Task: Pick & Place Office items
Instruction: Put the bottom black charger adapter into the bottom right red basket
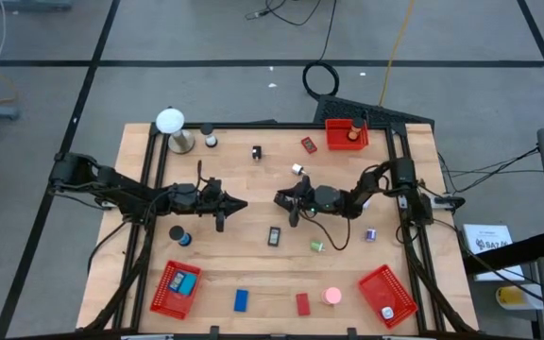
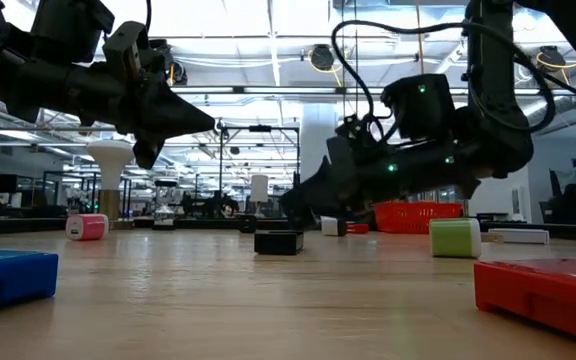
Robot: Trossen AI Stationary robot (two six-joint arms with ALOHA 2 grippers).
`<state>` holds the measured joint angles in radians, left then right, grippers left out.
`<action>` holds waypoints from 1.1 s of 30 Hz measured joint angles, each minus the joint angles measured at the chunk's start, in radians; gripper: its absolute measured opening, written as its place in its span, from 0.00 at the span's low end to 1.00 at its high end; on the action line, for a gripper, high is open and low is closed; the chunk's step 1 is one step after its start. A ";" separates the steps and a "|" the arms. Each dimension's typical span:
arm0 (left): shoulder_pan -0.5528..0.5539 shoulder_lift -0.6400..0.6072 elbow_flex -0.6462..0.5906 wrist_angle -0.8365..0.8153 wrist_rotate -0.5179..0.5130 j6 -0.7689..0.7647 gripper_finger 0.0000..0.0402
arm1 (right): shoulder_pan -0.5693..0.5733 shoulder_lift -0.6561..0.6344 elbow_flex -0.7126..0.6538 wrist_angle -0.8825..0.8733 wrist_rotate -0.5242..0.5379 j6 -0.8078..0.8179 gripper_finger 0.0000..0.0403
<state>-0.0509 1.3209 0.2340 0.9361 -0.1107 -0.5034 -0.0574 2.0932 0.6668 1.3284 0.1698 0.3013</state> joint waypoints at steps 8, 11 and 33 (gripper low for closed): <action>0.000 0.000 0.000 0.001 -0.004 -0.004 0.01 | 0.000 0.000 -0.002 -0.024 -0.014 -0.014 0.39; 0.000 0.000 0.000 0.003 -0.004 -0.004 0.02 | 0.000 -0.001 -0.002 -0.037 -0.014 -0.015 0.41; 0.000 0.000 0.000 0.003 0.007 -0.247 0.03 | 0.001 -0.343 -0.004 -0.528 -0.017 0.178 0.62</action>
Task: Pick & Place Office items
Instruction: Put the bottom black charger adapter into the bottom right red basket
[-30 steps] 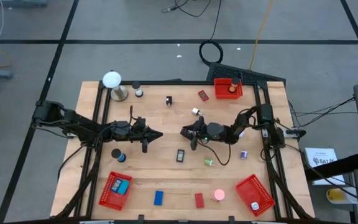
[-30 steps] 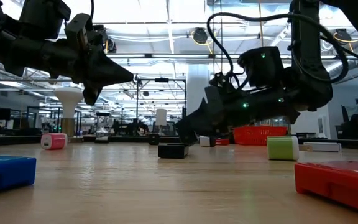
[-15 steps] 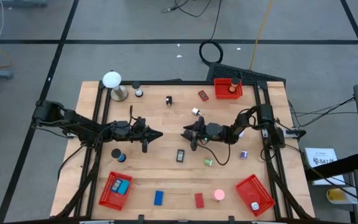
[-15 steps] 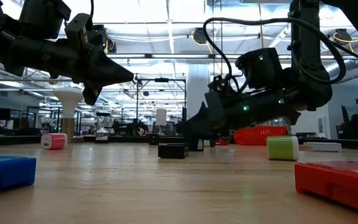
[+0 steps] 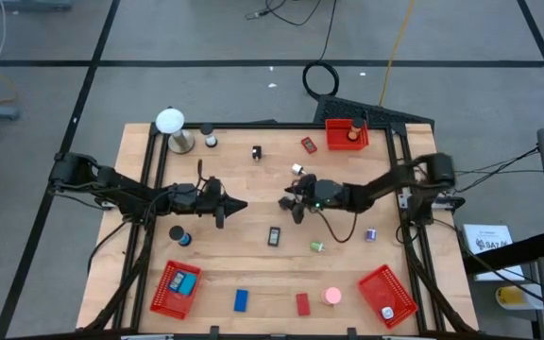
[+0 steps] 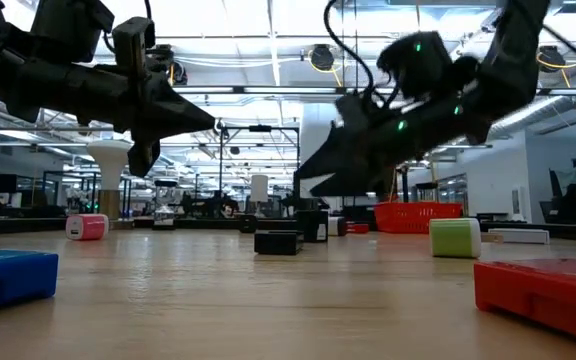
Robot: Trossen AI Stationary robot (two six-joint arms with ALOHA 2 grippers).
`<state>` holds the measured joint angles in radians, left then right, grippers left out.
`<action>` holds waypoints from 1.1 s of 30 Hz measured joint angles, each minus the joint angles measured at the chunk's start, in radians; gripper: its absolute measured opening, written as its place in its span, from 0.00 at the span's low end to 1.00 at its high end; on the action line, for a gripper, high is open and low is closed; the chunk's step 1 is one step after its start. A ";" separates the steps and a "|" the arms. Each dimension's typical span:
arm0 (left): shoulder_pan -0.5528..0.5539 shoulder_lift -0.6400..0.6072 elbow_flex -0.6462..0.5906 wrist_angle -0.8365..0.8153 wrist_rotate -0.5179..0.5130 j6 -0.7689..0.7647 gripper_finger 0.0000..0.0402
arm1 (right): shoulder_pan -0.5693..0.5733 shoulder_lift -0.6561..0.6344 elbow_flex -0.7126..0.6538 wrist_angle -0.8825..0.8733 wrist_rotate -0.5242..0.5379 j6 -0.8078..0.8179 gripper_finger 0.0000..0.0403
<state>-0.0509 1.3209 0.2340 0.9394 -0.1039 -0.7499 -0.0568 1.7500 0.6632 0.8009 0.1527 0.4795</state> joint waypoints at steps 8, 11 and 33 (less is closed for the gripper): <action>-0.024 0.000 0.000 0.008 -0.023 0.245 0.00 | -0.001 -0.268 0.134 -0.714 -0.010 0.129 0.34; -0.015 0.000 0.000 0.015 -0.028 0.300 0.01 | -0.024 -0.272 0.257 -0.936 -0.084 0.153 0.16; 0.012 0.000 0.000 -0.006 -0.031 0.378 0.04 | -0.066 0.131 0.775 -1.484 -0.168 0.242 0.63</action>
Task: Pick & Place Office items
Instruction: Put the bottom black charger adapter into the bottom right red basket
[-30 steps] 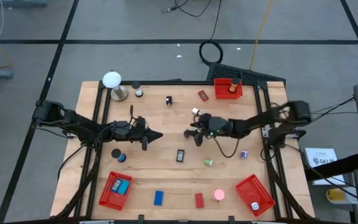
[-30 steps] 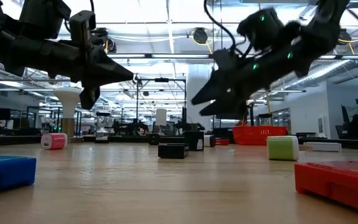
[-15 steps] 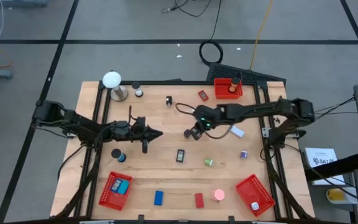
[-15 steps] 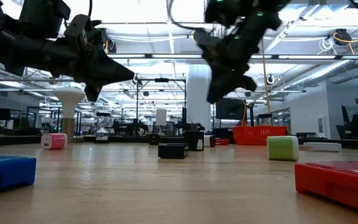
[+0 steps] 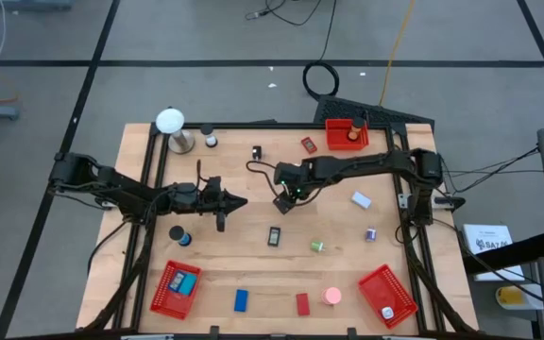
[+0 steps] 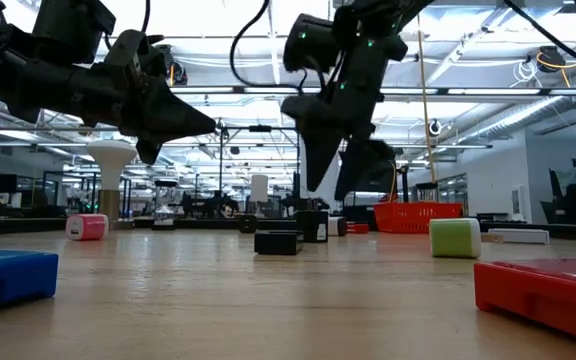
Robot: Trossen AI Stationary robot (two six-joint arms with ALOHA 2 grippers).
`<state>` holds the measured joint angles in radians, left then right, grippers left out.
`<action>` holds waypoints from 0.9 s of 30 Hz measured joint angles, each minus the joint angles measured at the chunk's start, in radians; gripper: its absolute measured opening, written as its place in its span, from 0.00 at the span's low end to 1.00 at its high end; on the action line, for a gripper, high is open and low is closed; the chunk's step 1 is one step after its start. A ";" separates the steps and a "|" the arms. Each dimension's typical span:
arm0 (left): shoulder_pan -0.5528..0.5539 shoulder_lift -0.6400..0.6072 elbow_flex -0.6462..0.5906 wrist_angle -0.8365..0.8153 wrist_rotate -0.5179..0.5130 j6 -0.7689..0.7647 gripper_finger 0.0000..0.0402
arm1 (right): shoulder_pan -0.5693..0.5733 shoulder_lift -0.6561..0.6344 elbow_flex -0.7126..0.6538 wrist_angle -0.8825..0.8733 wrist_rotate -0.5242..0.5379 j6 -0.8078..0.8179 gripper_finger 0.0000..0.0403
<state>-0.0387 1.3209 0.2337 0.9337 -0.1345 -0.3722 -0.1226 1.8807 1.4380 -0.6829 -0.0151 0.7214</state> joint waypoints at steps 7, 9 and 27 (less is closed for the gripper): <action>0.000 0.000 0.000 -0.001 0.003 -0.002 0.01 | 0.003 0.033 0.000 0.046 0.015 -0.047 0.69; 0.000 0.000 0.000 -0.001 0.002 -0.003 0.03 | 0.004 0.050 -0.001 0.048 0.017 -0.064 0.67; 0.000 0.000 0.000 -0.006 0.002 -0.008 0.04 | 0.013 0.068 -0.005 0.035 0.013 -0.077 0.23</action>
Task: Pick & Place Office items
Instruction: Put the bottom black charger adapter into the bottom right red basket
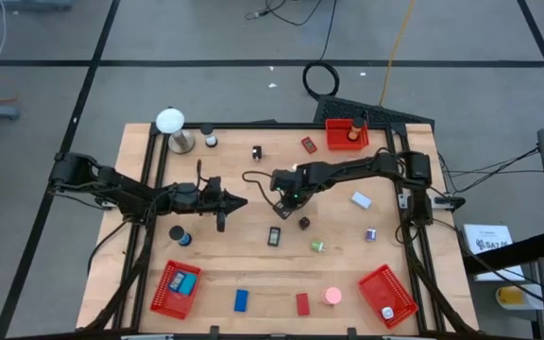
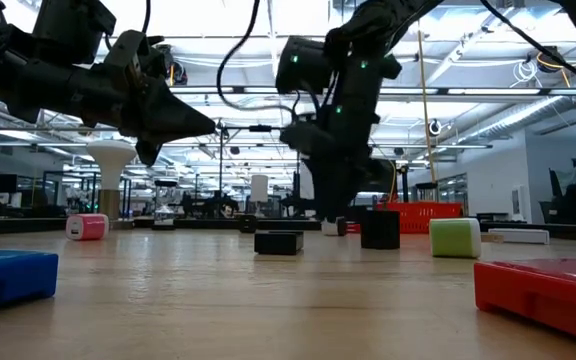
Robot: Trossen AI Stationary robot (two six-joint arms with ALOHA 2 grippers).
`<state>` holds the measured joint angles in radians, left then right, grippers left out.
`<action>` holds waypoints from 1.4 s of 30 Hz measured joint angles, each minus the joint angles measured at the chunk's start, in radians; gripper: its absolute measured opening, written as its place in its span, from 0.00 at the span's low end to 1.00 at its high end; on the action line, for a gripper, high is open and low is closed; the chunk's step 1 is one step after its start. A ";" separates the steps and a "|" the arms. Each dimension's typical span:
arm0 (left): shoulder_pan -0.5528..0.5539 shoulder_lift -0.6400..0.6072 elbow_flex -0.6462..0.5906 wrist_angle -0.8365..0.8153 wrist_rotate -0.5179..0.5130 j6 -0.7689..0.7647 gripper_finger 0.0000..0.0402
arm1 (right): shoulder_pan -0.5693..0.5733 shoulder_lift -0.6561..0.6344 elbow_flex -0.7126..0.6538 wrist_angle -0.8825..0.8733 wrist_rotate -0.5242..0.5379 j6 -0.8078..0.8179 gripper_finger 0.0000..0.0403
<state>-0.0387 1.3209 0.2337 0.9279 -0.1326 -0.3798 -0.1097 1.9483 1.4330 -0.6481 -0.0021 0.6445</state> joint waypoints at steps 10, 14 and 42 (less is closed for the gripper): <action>0.000 0.000 0.000 -0.011 0.000 0.006 0.05 | 0.043 -0.197 0.000 -0.243 -0.008 0.105 0.40; 0.000 0.000 0.000 -0.017 0.000 0.009 0.05 | 0.092 -0.214 0.000 -0.266 -0.030 0.207 0.54; -0.002 0.000 0.000 -0.019 0.000 0.003 0.03 | 0.145 -0.034 0.000 -0.250 -0.031 0.249 0.51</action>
<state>-0.0410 1.3209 0.2337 0.9092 -0.1322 -0.3771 0.0355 1.9141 1.4330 -0.8980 -0.0332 0.8936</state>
